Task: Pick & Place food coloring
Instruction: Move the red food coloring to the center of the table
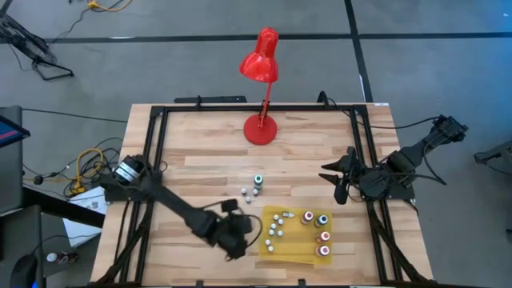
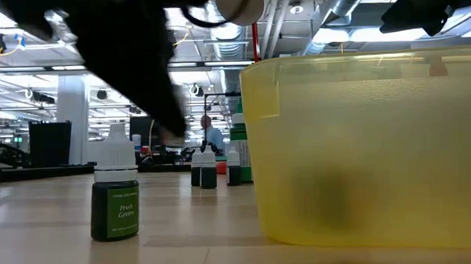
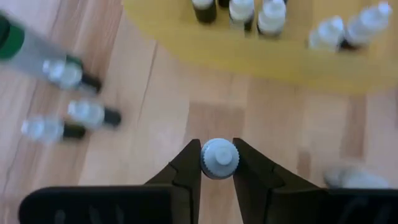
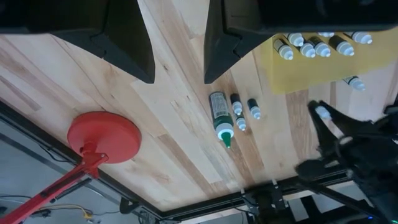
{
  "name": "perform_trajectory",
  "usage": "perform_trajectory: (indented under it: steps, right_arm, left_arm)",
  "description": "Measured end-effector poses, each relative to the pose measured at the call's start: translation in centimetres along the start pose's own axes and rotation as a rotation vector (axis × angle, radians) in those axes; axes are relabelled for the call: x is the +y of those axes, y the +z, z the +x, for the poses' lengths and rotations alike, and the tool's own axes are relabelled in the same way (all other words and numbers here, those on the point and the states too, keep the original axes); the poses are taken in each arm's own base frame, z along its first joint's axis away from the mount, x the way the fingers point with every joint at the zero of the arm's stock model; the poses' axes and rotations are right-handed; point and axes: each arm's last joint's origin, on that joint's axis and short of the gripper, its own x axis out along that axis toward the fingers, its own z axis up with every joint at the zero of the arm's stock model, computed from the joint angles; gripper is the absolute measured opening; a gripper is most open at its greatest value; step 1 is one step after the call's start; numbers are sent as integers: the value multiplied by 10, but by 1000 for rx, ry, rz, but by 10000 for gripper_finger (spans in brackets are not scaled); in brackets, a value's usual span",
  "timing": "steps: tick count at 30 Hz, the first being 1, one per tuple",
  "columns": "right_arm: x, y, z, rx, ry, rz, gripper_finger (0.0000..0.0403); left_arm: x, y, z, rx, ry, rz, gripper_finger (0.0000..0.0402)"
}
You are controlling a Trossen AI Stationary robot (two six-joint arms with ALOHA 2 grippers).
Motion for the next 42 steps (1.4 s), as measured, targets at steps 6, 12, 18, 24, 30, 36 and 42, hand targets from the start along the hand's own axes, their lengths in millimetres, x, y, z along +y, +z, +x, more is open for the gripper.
perform_trajectory:
  steps: [6, 12, 18, 24, 30, 36, 42]
  right_arm:
    - [0, 0, 0, 0, 0, 0, 129]
    - [1, 1, 0, -7, 5, 8, 129]
    - [3, 2, 1, -17, 11, 19, 129]
    - [4, 2, 2, -14, 10, 17, 129]
    - [4, 2, 2, -14, 10, 17, 129]
    - [4, 2, 2, -14, 10, 17, 129]
    - [4, 2, 2, -14, 10, 17, 129]
  left_arm:
    - [13, 13, 24, -2, -38, 4, 57]
    - [19, 18, 48, 18, -105, 4, 57]
    - [23, 20, 58, 32, -136, -8, 57]
    - [22, 20, 57, 26, -144, 5, 60]
    - [23, 20, 58, 17, -122, 9, 82]
    - [23, 21, 58, 14, -114, 7, 99]
    - [23, 21, 58, 14, -115, 4, 101]
